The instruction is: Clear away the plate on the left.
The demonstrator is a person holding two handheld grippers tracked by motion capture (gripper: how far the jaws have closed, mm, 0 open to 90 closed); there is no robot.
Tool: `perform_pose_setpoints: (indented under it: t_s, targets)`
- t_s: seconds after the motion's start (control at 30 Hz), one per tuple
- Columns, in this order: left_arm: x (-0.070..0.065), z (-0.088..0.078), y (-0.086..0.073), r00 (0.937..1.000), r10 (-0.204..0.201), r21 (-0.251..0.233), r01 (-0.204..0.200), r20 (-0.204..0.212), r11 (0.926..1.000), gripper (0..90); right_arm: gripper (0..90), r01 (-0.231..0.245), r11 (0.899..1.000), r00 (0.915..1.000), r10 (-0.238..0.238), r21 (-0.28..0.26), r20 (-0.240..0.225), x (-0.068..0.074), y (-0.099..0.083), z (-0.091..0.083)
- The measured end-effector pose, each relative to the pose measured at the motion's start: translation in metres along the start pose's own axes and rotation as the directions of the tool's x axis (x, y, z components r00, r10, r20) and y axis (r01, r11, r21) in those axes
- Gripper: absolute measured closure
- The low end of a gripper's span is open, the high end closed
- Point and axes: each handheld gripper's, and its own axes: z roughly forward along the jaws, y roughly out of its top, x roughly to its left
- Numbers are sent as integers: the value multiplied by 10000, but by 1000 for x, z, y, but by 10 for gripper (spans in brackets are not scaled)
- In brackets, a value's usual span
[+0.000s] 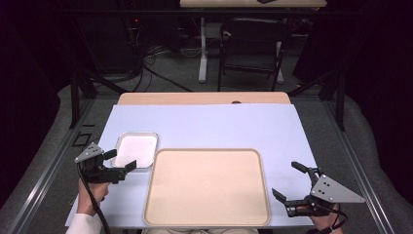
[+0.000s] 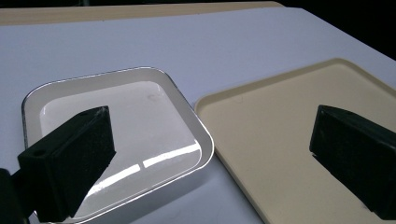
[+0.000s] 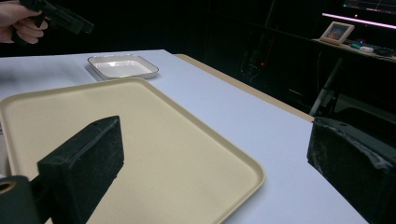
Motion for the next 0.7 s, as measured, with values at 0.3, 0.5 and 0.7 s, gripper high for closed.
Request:
perform_pose_setpoints:
  t_s: [0.3, 0.5, 0.7]
  targets:
    - [19, 11, 2, 9988, -194, 424, 213, -446, 9989, 0, 33, 17, 10000, 10000, -17, 68, 15, 0, 0, 1]
    - [32, 17, 4, 9970, -469, 544, 503, -613, 9973, 0, 36, 14, 9999, 10000, -14, 102, 9, 0, -1, 1]
    - [40, 22, 5, 9951, -585, 613, 635, -791, 9961, 0, 41, 33, 9998, 10000, -34, 174, 72, 0, -1, 1]
